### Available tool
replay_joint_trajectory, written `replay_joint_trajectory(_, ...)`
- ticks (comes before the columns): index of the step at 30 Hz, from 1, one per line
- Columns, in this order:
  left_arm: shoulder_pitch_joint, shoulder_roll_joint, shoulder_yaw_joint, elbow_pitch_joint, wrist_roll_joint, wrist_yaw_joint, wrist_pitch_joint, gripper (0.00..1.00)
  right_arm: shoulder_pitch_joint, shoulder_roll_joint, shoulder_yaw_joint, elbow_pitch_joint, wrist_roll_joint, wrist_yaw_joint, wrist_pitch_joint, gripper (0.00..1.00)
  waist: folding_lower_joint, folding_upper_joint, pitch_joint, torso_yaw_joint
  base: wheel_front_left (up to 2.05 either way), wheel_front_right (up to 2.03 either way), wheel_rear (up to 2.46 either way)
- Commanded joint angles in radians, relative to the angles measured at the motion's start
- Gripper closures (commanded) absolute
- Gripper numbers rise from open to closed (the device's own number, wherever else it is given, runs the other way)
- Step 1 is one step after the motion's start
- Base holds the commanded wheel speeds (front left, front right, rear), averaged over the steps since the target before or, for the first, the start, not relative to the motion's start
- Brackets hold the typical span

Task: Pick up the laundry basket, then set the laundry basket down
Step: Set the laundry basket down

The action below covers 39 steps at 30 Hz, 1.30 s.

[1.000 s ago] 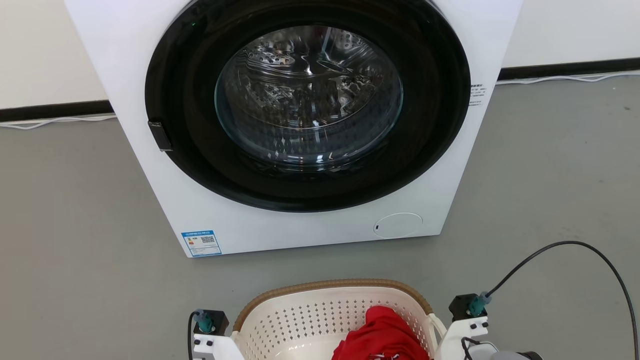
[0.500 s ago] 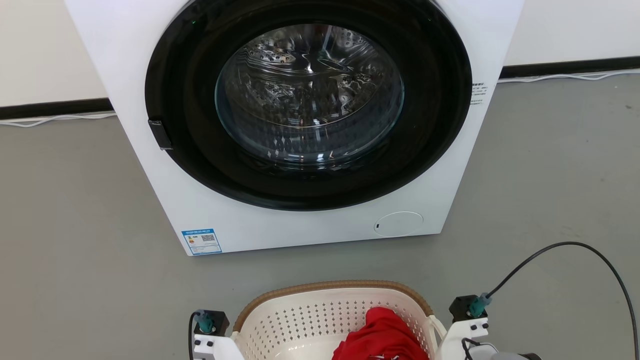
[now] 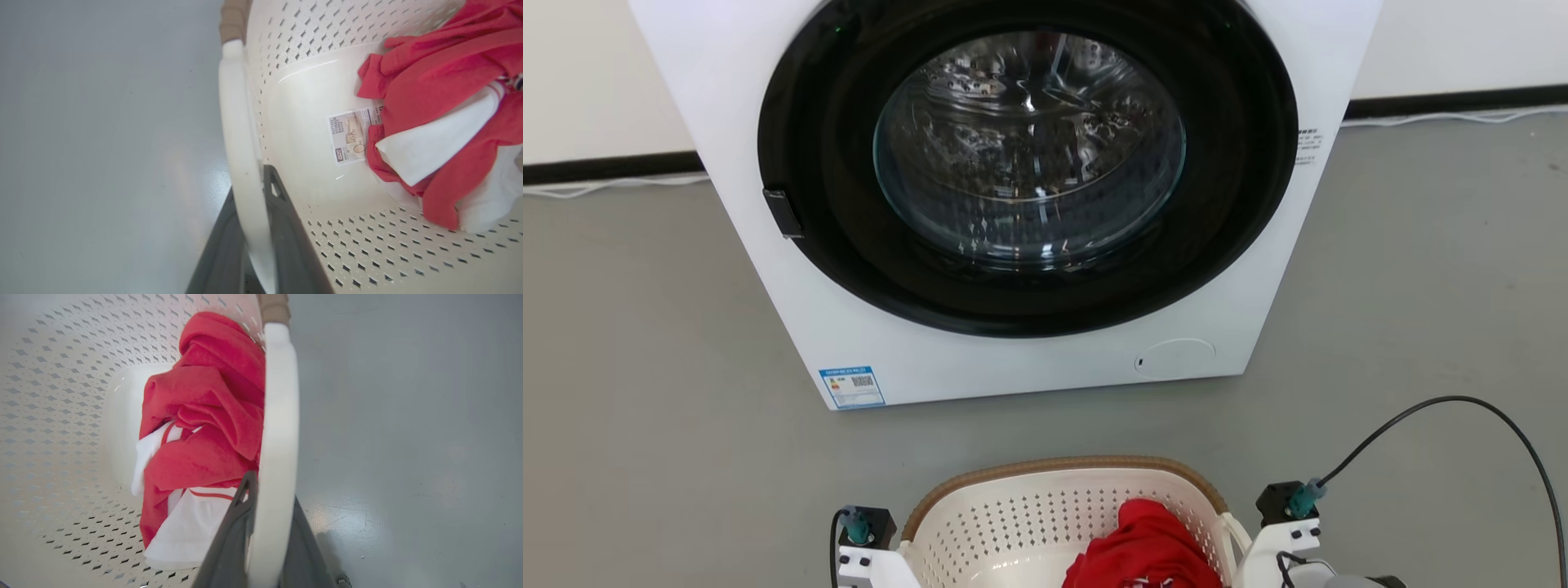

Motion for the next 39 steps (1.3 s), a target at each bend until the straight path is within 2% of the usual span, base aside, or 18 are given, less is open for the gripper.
replay_joint_trajectory(1,-0.034,0.011,0.011,-0.012,-0.006,-0.003,-0.011,1.0,-0.045,0.015,0.015,-0.032,0.004,0.017,-0.025,1.0,-0.0001,0.0,0.01,0.0,0.0,0.0,0.0)
replay_joint_trajectory(20,-0.164,0.017,0.002,-0.013,0.015,0.051,-0.138,1.0,-0.127,-0.003,0.055,-0.045,0.013,0.017,-0.229,1.0,-0.0001,0.0,0.227,0.006,0.0,0.0,0.0)
replay_joint_trajectory(29,-0.266,0.025,-0.013,-0.013,0.038,0.081,-0.184,1.0,-0.202,-0.001,0.073,-0.028,0.006,0.017,-0.361,1.0,-0.0001,0.0,0.395,0.004,0.0,0.0,0.0)
replay_joint_trajectory(39,-0.377,0.036,-0.02,-0.014,0.052,0.1,-0.231,1.0,-0.306,-0.013,0.09,-0.008,0.005,0.017,-0.452,1.0,-0.0001,0.0,0.561,0.013,0.0,0.0,0.0)
